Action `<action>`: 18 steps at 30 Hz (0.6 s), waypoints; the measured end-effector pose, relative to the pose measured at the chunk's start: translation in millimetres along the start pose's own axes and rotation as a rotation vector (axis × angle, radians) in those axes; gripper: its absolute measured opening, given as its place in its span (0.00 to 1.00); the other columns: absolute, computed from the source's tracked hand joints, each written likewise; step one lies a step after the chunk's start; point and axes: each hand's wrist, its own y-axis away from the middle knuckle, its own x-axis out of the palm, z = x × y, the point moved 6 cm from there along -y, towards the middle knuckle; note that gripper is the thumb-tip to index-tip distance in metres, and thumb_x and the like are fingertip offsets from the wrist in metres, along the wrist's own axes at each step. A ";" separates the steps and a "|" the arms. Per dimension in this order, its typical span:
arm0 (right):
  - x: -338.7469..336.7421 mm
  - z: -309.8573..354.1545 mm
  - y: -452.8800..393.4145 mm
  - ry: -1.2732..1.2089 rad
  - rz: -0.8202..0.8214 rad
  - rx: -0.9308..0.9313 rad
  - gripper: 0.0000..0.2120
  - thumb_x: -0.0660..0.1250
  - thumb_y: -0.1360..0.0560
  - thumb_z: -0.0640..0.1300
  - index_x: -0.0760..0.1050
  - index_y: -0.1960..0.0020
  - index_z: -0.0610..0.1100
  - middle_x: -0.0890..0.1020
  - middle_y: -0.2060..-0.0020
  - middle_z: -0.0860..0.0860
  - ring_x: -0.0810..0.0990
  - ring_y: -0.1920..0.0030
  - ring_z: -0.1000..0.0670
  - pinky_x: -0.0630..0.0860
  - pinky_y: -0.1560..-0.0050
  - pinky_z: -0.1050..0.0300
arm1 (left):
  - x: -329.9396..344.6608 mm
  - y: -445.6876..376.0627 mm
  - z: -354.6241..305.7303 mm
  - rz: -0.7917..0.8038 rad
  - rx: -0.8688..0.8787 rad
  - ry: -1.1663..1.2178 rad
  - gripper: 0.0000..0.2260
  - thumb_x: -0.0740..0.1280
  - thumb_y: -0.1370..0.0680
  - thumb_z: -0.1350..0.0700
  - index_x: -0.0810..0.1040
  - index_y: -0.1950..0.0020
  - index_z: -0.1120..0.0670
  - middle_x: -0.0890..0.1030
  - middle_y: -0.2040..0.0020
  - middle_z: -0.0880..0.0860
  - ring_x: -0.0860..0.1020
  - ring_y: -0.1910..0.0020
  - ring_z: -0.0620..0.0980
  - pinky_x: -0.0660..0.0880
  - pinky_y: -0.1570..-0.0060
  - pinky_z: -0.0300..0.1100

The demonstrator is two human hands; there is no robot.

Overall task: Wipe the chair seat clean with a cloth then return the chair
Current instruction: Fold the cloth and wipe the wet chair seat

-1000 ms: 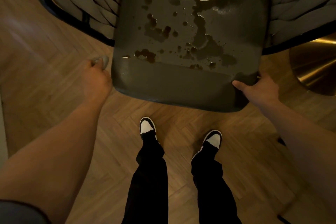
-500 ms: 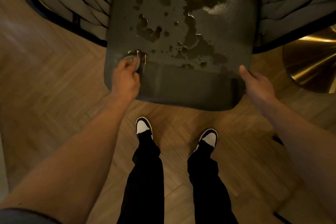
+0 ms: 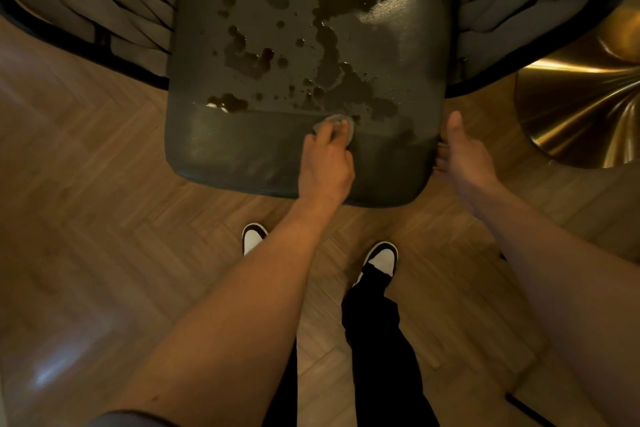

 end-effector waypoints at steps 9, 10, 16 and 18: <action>-4.1 -10.8 -13.4 -0.035 0.015 0.028 0.62 0.51 0.53 0.91 0.82 0.39 0.47 0.85 0.44 0.49 0.85 0.45 0.47 0.81 0.41 0.44 | 61.2 1.5 -96.0 0.171 0.147 0.024 0.19 0.59 0.21 0.57 0.70 0.29 0.54 0.70 0.35 0.55 0.69 0.48 0.59 0.69 0.54 0.49; -4.6 -11.1 -13.3 -0.018 0.021 0.028 0.62 0.50 0.52 0.91 0.82 0.39 0.48 0.85 0.44 0.49 0.84 0.44 0.47 0.80 0.40 0.44 | 65.8 2.2 -102.9 0.194 0.147 0.034 0.18 0.58 0.20 0.56 0.70 0.30 0.53 0.71 0.36 0.54 0.69 0.48 0.58 0.69 0.55 0.48; -4.4 -12.2 -16.4 0.035 0.030 0.029 0.39 0.52 0.26 0.77 0.81 0.38 0.46 0.85 0.45 0.48 0.84 0.44 0.47 0.80 0.40 0.44 | 76.0 0.3 -103.6 0.241 0.163 0.023 0.13 0.55 0.18 0.50 0.69 0.34 0.47 0.71 0.42 0.53 0.70 0.52 0.55 0.62 0.63 0.45; -6.6 -10.4 -21.3 0.071 -0.003 -0.006 0.38 0.55 0.31 0.77 0.82 0.43 0.47 0.86 0.47 0.47 0.85 0.47 0.46 0.81 0.41 0.41 | 65.7 -2.7 -98.1 0.230 0.194 -0.049 0.16 0.55 0.18 0.50 0.67 0.31 0.48 0.71 0.38 0.53 0.69 0.48 0.56 0.63 0.60 0.44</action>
